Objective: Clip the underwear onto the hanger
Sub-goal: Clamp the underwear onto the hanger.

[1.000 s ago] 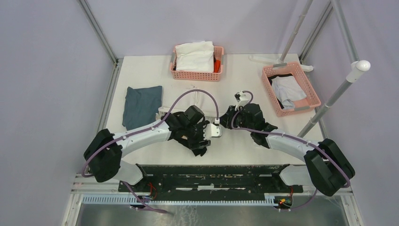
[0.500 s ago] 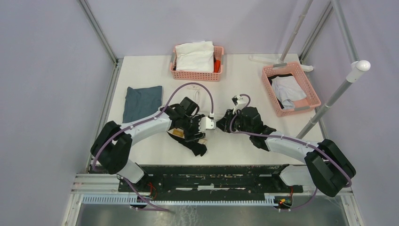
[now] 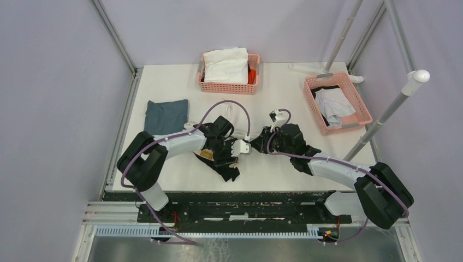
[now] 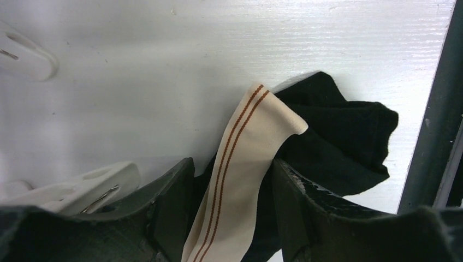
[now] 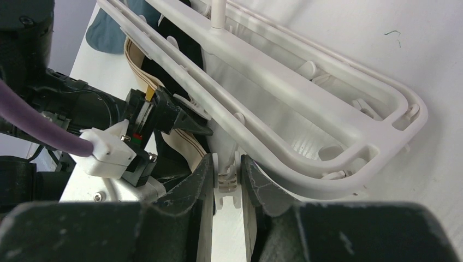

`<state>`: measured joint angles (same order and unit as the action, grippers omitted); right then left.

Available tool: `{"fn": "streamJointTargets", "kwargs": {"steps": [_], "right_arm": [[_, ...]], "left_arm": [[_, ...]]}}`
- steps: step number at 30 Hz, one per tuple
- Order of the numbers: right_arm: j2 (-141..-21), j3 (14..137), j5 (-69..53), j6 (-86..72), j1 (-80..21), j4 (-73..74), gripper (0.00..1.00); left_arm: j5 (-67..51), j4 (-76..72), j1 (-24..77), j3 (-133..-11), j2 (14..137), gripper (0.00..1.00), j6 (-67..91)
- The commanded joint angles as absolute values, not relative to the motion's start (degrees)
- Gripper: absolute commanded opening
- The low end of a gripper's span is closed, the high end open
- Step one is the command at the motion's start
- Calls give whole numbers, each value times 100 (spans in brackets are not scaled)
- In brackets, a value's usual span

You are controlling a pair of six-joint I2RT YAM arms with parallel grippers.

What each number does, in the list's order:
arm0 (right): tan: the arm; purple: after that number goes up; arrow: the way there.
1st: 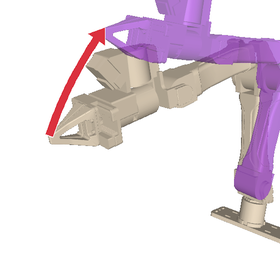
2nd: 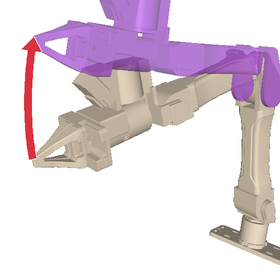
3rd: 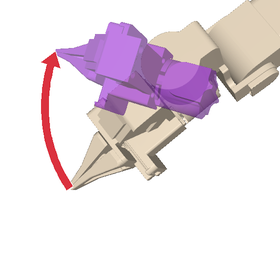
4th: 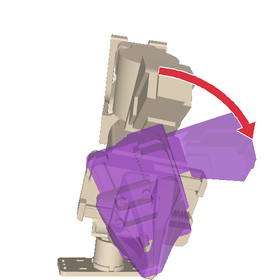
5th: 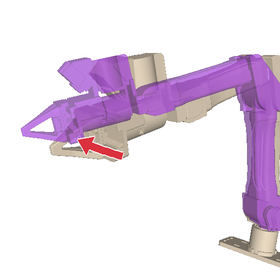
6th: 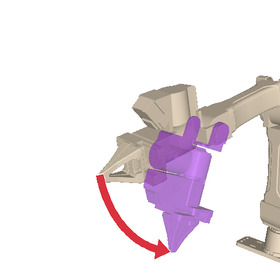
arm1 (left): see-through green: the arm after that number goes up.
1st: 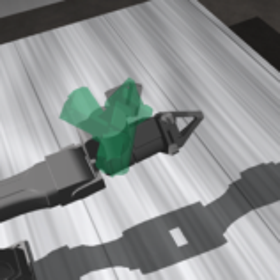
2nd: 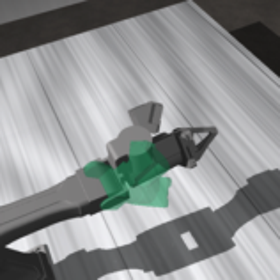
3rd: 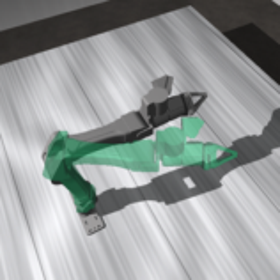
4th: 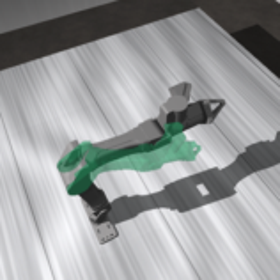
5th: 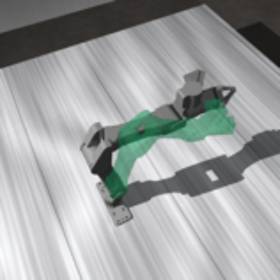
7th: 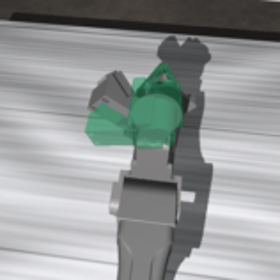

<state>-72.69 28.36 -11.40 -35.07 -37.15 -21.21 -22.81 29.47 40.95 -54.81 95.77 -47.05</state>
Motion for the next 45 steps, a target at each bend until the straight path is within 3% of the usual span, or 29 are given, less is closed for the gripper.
{"fn": "streamJointTargets", "kwargs": {"steps": [1, 4, 11, 15, 20, 27, 29, 33, 35, 40, 45], "right_arm": [[-7047, 2948, -1097, -3432, -3750, -2303, 8], [-7001, 2952, -1086, -3445, -3753, -2291, 8], [-6724, 2926, -925, -3321, -3750, -2046, 7], [-6503, 2900, -716, -3230, -3745, -1860, 8], [-6483, 2904, -633, -3199, -3753, -1819, 7], [-6681, 2936, -534, -3263, -3747, -1933, 8], [-6723, 2948, -572, -3280, -3745, -1959, 8], [-6730, 2963, -560, -3255, -3748, -1906, 8], [-6711, 2981, -570, -3231, -3749, -1870, 8], [-6668, 2964, -545, -3164, -3746, -1813, 8], [-6698, 2951, -600, -3155, -3747, -1824, 9]], "left_arm": [[-2363, 2756, 4074, -5520, 9580, 58, -4829], [-2342, 2727, 4086, -5493, 9606, 45, -4735], [-2360, 2570, 4208, -5559, 9178, 4, -4124], [-1838, 1548, 4709, -4993, 8250, 3, -3396], [174, -764, 5821, -3707, 7385, 3, -2348], [3788, -4430, 7464, -2517, 8387, 3, -2648], [4082, -4670, 7749, -2546, 8966, 5, -2849], [4319, -4831, 8120, -2607, 9237, 26, -3224], [3894, -4505, 8138, -2566, 8891, 33, -3042], [2108, -2959, 8100, -2560, 7712, 64, -2291], [1055, -1803, 7827, -2678, 6846, 67, -2024]]}}
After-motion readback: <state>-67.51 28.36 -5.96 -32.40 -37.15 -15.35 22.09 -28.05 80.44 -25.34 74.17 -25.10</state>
